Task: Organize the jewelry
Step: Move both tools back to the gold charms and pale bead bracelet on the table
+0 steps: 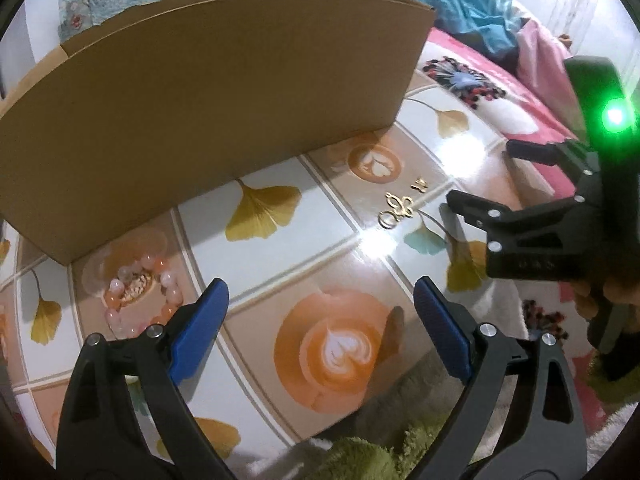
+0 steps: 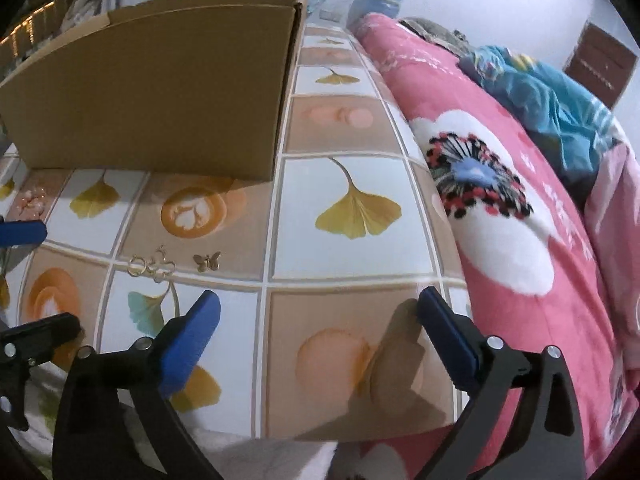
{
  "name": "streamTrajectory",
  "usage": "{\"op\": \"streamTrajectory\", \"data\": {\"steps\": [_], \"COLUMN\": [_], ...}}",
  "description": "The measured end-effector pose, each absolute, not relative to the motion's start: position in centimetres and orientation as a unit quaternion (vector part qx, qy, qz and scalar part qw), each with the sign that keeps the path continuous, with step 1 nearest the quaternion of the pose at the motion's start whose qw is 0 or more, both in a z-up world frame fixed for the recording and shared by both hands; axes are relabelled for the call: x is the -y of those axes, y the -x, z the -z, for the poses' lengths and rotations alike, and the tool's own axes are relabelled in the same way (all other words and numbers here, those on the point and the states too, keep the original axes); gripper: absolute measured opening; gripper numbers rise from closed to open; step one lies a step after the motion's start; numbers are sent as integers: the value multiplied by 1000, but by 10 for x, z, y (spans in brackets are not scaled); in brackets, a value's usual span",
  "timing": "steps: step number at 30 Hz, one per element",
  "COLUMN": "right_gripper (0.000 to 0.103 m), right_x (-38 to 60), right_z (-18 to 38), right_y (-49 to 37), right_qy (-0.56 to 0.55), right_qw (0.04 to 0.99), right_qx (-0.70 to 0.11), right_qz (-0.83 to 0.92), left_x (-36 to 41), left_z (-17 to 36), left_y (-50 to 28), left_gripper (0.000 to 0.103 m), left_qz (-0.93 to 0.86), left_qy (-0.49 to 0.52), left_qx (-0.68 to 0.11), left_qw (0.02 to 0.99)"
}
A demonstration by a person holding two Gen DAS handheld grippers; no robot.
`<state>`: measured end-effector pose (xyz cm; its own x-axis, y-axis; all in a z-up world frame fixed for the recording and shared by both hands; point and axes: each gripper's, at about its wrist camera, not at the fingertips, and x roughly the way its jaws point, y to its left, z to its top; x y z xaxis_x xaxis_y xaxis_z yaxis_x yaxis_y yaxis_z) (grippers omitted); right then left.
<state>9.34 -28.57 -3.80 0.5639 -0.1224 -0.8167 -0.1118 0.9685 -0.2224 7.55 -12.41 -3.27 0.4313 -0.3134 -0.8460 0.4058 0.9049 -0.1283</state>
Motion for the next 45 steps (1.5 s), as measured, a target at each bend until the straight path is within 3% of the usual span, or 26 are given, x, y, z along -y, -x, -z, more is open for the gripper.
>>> {"op": "streamTrajectory", "data": {"steps": [6,45], "right_gripper": [96,97], "right_x": [290,296], "right_z": [37,39], "right_y": [-98,-110], "right_qy": [131,131], "right_qw": [871,859], "right_qx": [-473,-493], "right_qz": [-11,-54], "left_x": [131,147], "left_z": [36,36], "left_y": [-83,-89], "left_gripper": [95,95], "left_qz": [173,125], "left_qy": [-69,-71], "left_qx": [-498,-520], "left_qw": [847,842]}}
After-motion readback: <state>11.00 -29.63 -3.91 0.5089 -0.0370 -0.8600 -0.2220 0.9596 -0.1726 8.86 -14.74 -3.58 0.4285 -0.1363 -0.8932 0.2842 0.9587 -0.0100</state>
